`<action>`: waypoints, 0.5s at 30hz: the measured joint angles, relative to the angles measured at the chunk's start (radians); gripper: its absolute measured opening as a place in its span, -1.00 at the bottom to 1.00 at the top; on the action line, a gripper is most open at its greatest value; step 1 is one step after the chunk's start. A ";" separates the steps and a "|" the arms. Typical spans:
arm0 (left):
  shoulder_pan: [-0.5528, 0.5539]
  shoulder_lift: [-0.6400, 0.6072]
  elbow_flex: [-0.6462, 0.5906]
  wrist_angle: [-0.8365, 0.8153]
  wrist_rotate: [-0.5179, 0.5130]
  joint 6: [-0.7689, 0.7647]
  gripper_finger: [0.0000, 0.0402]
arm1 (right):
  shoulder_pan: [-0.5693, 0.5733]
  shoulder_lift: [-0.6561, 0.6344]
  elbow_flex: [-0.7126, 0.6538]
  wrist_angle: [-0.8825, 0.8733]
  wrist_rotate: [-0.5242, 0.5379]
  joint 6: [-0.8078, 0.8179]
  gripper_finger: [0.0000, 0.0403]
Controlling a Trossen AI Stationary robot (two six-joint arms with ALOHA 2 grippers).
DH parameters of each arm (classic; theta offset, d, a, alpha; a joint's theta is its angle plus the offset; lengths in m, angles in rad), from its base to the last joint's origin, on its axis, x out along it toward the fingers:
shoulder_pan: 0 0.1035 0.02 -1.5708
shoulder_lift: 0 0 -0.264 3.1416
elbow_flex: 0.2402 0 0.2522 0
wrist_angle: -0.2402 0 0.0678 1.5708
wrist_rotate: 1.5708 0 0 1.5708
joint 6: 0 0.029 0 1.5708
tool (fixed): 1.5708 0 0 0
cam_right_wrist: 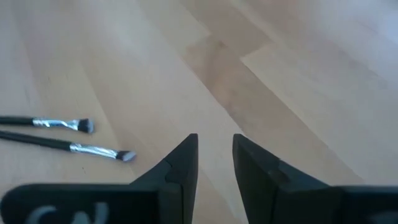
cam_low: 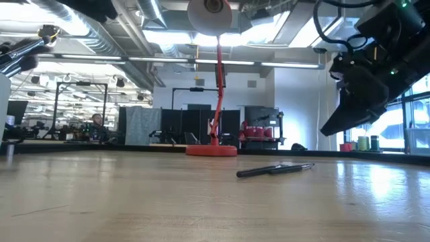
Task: Put items in baskets/containers
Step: Put the eyeshadow brush into the pen organizer
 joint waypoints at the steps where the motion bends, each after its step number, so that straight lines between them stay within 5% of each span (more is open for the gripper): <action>1: 0.011 0.000 0.000 0.001 0.004 0.008 -0.16 | 0.000 0.000 0.000 0.000 0.000 -0.019 -0.53; 6: 0.063 0.000 0.000 0.095 0.051 0.162 -0.16 | -0.007 0.000 0.001 0.036 -0.019 -0.075 -0.72; 10: 0.096 0.000 0.000 0.242 0.079 0.351 -0.16 | -0.047 0.000 0.015 0.044 -0.165 -0.088 -0.96; 15: 0.130 0.000 0.000 0.388 0.043 0.495 -0.16 | -0.077 0.000 0.015 0.047 -0.201 -0.124 -0.92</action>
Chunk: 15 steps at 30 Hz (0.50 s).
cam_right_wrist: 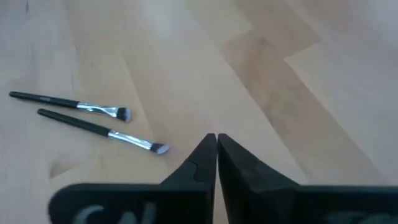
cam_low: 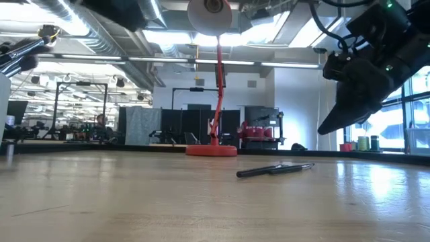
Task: Put items in baskets/containers
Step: Put the eyeshadow brush into the pen organizer
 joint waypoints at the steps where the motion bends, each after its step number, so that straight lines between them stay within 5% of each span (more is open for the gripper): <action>1: 0.011 0.000 0.000 0.033 -0.002 0.031 -0.16 | -0.005 0.000 0.000 0.000 0.000 -0.005 -0.91; 15: 0.241 0.067 0.001 0.619 0.248 0.471 -0.17 | -0.011 0.000 0.000 0.206 0.032 0.034 -0.90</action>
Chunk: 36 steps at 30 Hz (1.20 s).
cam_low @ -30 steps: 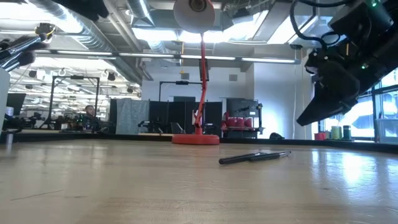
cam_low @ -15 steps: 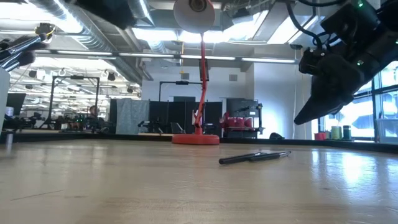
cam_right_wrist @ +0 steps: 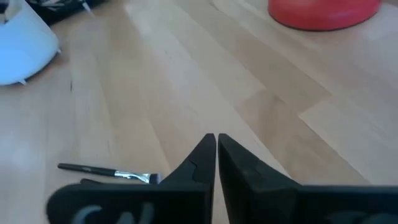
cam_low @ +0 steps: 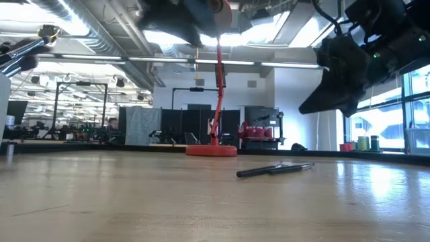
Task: Put items in baskets/containers
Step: Put the eyeshadow brush into the pen organizer
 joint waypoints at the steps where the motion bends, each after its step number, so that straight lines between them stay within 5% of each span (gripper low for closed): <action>1: 0.017 0.025 0.001 0.052 0.038 0.024 -0.17 | 0.000 0.000 0.000 -0.004 0.000 0.000 -0.90; 12: 0.158 0.339 -0.001 0.583 0.418 0.239 -0.19 | 0.000 0.000 0.000 -0.039 0.021 0.002 -0.90; 22: 0.192 0.435 -0.001 0.673 0.286 0.287 -0.19 | 0.000 0.000 0.000 -0.139 0.044 0.028 -0.90; 29: 0.240 0.498 -0.001 0.765 0.451 0.284 -0.19 | 0.000 0.000 0.000 -0.166 0.045 0.058 -0.90; 36: 0.246 0.511 -0.002 0.687 0.442 0.276 -0.20 | 0.000 0.000 0.000 -0.170 0.045 0.058 -0.90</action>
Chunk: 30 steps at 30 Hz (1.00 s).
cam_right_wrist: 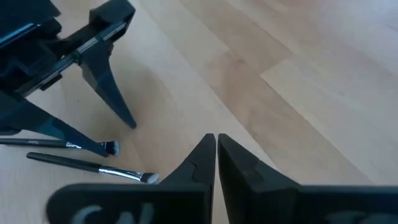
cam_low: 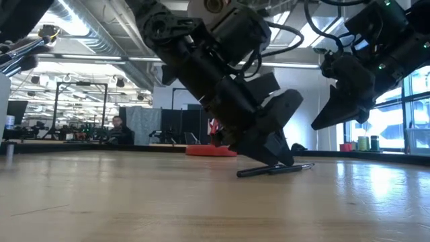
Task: Put items in baskets/containers
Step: Put the eyeshadow brush into the pen organizer
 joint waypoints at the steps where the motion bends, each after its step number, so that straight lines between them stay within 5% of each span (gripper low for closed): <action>1: 0.000 -0.001 0.001 -0.005 0.001 -0.001 -0.21 | 0.000 0.000 0.000 0.000 0.000 0.000 -0.90; 8: 0.000 0.004 0.003 -0.022 0.009 0.002 -0.37 | 0.000 0.000 0.000 -0.007 0.000 0.004 -0.90; 17: 0.002 0.004 0.005 -0.074 0.007 0.000 -0.93 | 0.000 0.000 0.000 -0.008 -0.001 0.017 -0.90; 23: -0.003 -0.034 0.001 -0.145 -0.007 0.008 -0.99 | 0.000 0.000 0.000 -0.027 -0.001 0.022 -0.90; 30: -0.059 -0.200 0.000 -0.356 -0.250 -0.005 -0.99 | 0.001 0.000 0.000 -0.049 -0.009 0.029 -0.90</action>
